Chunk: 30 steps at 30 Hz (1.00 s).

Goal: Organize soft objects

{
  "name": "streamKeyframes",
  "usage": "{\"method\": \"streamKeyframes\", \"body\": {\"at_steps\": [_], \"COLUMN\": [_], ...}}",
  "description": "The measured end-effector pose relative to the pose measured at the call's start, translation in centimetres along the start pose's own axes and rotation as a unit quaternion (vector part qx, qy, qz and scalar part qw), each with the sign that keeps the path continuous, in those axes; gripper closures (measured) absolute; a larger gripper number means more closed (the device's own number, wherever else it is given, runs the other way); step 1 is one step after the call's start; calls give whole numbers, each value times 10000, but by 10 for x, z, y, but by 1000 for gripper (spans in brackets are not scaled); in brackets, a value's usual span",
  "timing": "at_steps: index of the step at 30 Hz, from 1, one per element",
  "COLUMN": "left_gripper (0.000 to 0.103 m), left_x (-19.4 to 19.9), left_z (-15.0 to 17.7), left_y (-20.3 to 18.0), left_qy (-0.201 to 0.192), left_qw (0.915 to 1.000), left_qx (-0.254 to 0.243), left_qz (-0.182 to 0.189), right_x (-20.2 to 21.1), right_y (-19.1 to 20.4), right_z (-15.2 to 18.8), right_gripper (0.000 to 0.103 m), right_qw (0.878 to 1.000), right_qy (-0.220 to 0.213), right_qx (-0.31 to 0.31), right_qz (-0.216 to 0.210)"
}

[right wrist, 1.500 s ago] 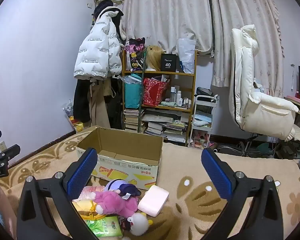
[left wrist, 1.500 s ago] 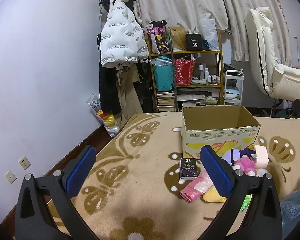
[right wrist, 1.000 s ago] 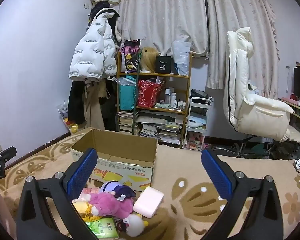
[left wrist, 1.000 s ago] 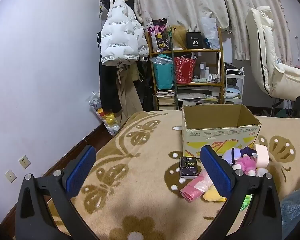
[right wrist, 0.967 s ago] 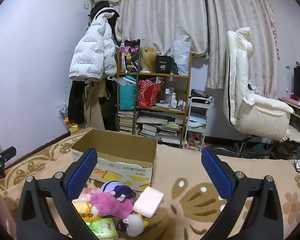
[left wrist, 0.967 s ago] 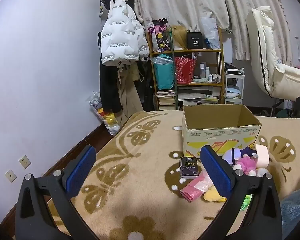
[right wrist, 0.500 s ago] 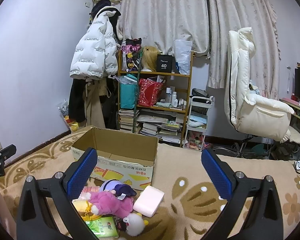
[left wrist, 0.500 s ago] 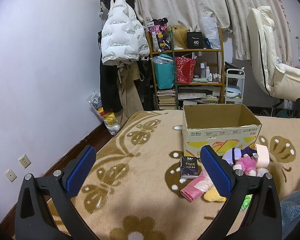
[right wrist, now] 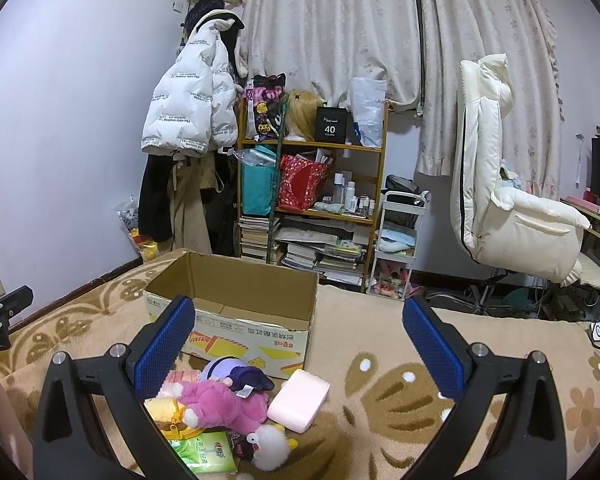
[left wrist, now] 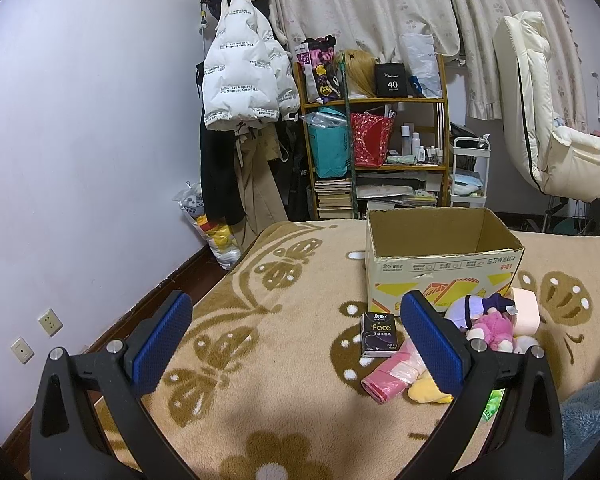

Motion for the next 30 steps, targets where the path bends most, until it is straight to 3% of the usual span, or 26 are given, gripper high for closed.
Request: {"method": "streamKeyframes", "body": {"at_steps": [30], "left_gripper": [0], "left_x": [-5], "left_z": [6], "left_y": [2], "left_qy": [30], "left_qw": [10000], "left_qx": [-19], "left_qz": [-8], "right_x": [-1], "right_y": [2], "right_z": [2], "right_gripper": [0], "right_qw": [10000], "right_qy": [31], "right_qx": [13], "right_qz": [-3]}}
Point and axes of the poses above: each gripper's, at about its wrist camera, not at the fingertips, and x roughly against the way its jaws point, y to its left, z to its underside, the point moved 10 cm from there along -x, roughly the way its jaws point, and after that the axes turned 10 degrees about -y, right-handed, at the moved point
